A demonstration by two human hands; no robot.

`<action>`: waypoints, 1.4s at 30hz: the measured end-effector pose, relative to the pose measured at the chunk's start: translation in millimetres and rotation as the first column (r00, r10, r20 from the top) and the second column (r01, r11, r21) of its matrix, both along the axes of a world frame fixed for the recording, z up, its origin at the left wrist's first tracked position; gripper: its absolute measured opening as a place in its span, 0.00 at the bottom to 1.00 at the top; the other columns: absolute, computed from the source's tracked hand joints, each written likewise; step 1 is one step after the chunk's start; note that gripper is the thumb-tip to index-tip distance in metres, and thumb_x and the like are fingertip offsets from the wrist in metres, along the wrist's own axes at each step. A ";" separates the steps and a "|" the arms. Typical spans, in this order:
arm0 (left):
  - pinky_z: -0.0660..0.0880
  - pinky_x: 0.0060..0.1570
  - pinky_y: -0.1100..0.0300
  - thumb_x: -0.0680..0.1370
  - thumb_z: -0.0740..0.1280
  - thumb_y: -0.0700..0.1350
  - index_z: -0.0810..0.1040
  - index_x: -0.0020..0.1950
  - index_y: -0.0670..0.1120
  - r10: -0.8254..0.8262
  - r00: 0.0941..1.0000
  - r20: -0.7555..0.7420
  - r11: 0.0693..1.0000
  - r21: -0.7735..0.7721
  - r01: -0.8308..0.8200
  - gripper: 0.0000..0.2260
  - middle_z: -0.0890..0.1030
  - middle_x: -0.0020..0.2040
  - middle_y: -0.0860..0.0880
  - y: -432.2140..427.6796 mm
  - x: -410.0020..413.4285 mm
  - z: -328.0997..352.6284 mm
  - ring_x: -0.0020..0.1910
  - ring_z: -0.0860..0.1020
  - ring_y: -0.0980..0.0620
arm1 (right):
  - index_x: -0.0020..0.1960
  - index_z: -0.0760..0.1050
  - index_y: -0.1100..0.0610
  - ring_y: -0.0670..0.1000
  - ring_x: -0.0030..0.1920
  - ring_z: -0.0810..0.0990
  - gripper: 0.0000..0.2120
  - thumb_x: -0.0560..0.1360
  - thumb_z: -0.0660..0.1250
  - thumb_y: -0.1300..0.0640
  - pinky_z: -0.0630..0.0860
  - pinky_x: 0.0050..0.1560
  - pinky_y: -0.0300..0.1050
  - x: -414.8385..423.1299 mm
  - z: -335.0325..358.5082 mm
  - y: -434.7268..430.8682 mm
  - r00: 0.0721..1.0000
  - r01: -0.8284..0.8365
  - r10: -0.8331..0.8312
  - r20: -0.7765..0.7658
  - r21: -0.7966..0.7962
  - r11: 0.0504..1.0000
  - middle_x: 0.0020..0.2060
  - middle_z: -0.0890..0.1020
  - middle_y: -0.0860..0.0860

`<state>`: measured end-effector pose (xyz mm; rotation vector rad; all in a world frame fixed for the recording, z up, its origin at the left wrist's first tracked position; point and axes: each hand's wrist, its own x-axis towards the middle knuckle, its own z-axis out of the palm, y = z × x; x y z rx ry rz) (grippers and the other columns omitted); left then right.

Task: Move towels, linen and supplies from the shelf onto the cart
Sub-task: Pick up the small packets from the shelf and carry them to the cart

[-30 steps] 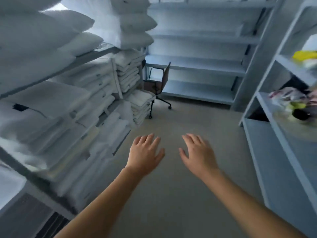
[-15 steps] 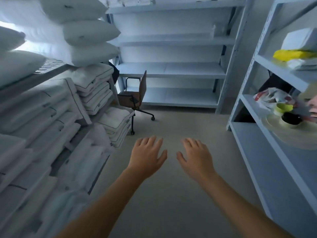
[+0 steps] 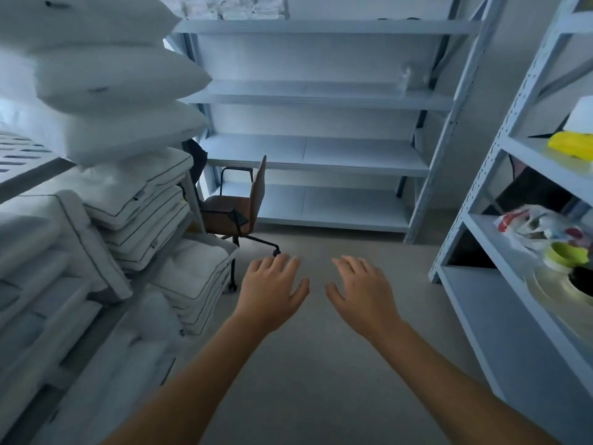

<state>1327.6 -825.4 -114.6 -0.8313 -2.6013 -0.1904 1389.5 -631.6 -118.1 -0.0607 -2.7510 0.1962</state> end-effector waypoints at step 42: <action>0.73 0.51 0.50 0.79 0.53 0.61 0.77 0.63 0.47 -0.331 0.894 -0.301 0.916 0.124 0.381 0.24 0.81 0.57 0.48 571.2 -925.1 217.7 0.52 0.80 0.42 | 0.73 0.67 0.56 0.54 0.69 0.68 0.25 0.80 0.58 0.44 0.67 0.66 0.50 -843.0 222.3 527.2 0.915 0.332 -0.312 -0.255 0.037 0.943 0.69 0.72 0.50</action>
